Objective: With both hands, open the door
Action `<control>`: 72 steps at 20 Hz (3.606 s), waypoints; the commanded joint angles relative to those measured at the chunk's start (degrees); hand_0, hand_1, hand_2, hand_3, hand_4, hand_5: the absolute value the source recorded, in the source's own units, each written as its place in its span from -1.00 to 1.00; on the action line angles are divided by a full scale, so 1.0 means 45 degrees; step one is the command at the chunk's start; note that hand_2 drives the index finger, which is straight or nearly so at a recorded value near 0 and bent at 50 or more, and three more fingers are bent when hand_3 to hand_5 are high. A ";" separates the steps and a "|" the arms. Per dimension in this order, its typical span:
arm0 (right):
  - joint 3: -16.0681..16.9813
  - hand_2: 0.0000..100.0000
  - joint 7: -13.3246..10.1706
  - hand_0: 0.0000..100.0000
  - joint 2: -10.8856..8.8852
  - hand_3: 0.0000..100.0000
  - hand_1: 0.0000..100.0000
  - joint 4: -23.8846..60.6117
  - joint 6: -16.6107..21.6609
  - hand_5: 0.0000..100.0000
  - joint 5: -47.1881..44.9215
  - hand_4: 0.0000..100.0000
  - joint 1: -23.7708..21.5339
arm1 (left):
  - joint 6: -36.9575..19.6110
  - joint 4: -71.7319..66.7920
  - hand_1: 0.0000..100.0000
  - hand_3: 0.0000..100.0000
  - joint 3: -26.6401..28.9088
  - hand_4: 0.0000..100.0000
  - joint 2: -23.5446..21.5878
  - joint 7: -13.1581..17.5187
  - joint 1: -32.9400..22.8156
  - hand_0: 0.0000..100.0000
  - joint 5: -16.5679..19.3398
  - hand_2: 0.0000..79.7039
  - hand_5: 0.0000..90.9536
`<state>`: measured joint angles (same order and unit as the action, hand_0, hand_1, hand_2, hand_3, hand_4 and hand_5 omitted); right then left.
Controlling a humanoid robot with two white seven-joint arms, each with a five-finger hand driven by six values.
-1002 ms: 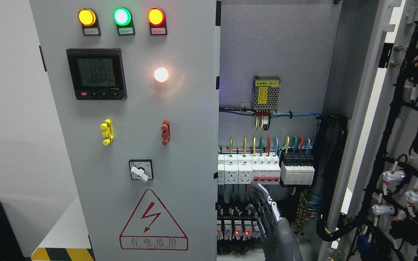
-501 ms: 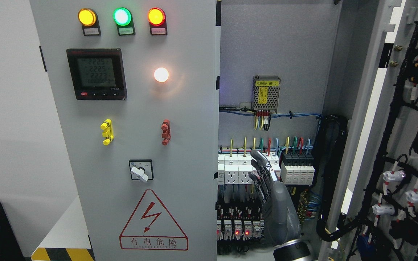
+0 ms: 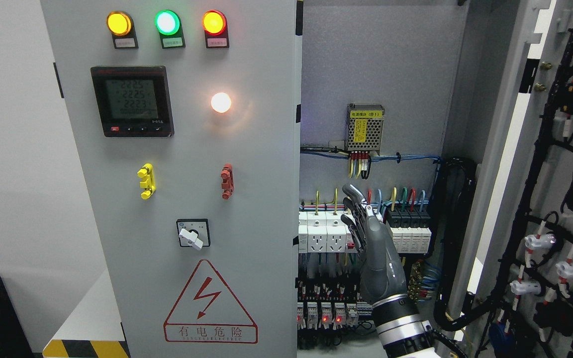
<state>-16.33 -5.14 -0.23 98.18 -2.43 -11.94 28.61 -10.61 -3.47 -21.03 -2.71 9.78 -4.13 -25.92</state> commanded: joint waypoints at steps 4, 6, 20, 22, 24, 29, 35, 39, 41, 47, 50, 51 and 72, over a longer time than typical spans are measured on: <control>0.0015 -1.00 0.0030 -1.00 -0.0222 -1.00 -1.00 -0.1799 -0.0026 -1.00 -0.0624 -1.00 0.0791 | -0.0006 0.0049 -1.00 -1.00 -0.0013 -1.00 0.0035 0.0015 0.0018 -1.00 -0.0002 -1.00 -1.00; -0.0043 -1.00 0.0030 -1.00 -0.0416 -1.00 -1.00 -0.1799 -0.0085 -1.00 -0.1328 -1.00 0.0830 | -0.0006 0.0049 -1.00 -1.00 -0.0013 -1.00 0.0035 0.0034 0.0018 -1.00 -0.0002 -1.00 -1.00; -0.0649 -1.00 0.0284 -1.00 -0.0964 -1.00 -1.00 -0.1721 -0.0319 -1.00 -0.1603 -1.00 0.1280 | -0.0006 0.0049 -1.00 -1.00 -0.0013 -1.00 0.0015 0.0034 0.0018 -1.00 -0.0002 -1.00 -1.00; -0.0649 -1.00 0.0691 -1.00 -0.0964 -1.00 -1.00 -0.1799 -0.0532 -1.00 -0.2498 -1.00 0.1435 | -0.0006 0.0049 -1.00 -1.00 -0.0013 -1.00 0.0015 0.0034 -0.0001 -1.00 -0.0002 -1.00 -1.00; -0.0649 -1.00 0.0850 -1.00 -0.0983 -1.00 -1.00 -0.1838 -0.0826 -1.00 -0.2912 -1.00 0.1456 | -0.0006 0.0049 -1.00 -1.00 -0.0013 -1.00 0.0015 0.0034 -0.0001 -1.00 -0.0002 -1.00 -1.00; -0.0649 -1.00 0.0909 -1.00 -0.0984 -1.00 -1.00 -0.1858 -0.0866 -1.00 -0.2971 -1.00 0.1709 | 0.0014 0.0009 -1.00 -1.00 0.0006 -1.00 0.0015 0.0034 -0.0001 -1.00 -0.0002 -1.00 -1.00; -0.0571 -1.00 0.1474 -1.00 -0.0984 -1.00 -1.00 -0.1877 -0.1120 -1.00 -0.3011 -1.00 0.1846 | 0.0014 -0.0029 -1.00 -1.00 -0.0013 -1.00 0.0035 0.0034 -0.0021 -1.00 -0.0002 -1.00 -1.00; -0.0551 -1.00 0.1650 -1.00 -0.0984 -1.00 -1.00 -0.2131 -0.1159 -1.00 -0.3049 -1.00 0.2022 | 0.0014 -0.0030 -1.00 -1.00 -0.0013 -1.00 0.0015 0.0034 -0.0021 -1.00 -0.0002 -1.00 -1.00; -0.0474 -1.00 0.2137 -1.00 -0.1003 -1.00 -1.00 -0.2170 -0.1509 -1.00 -0.3050 -1.00 0.2100 | 0.0014 -0.0030 -1.00 -1.00 -0.0013 -1.00 0.0015 0.0034 -0.0001 -1.00 -0.0002 -1.00 -1.00; -0.0434 -1.00 0.2315 -1.00 -0.1003 -1.00 -1.00 -0.2405 -0.1667 -1.00 -0.3069 -1.00 0.2334 | -0.0006 -0.0030 -1.00 -1.00 -0.0013 -1.00 0.0015 0.0034 -0.0040 -1.00 0.0018 -1.00 -1.00; -0.0434 -1.00 0.2509 -1.00 -0.1003 -1.00 -1.00 -0.2482 -0.1687 -1.00 -0.3554 -1.00 0.2413 | -0.0006 -0.0030 -1.00 -1.00 0.0006 -1.00 0.0015 0.0034 -0.0040 -1.00 -0.0002 -1.00 -1.00; -0.0434 -1.00 0.2646 -1.00 -0.1003 -1.00 -1.00 -0.2599 -0.1687 -1.00 -0.3944 -1.00 0.2451 | 0.0014 -0.0030 -1.00 -1.00 -0.0013 -1.00 0.0035 0.0034 -0.0040 -1.00 -0.0002 -1.00 -1.00; -0.0239 -1.00 0.3741 -1.00 -0.1569 -1.00 -1.00 -0.4006 -0.1667 -1.00 -0.4710 -1.00 0.3096 | 0.0072 0.0049 -1.00 -1.00 -0.0033 -1.00 0.0289 0.0034 0.0057 -1.00 0.0018 -1.00 -1.00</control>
<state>-17.87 11.61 -6.54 82.27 -10.00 -32.79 42.26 -10.34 -3.33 -21.13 -0.47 9.97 -4.04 -25.88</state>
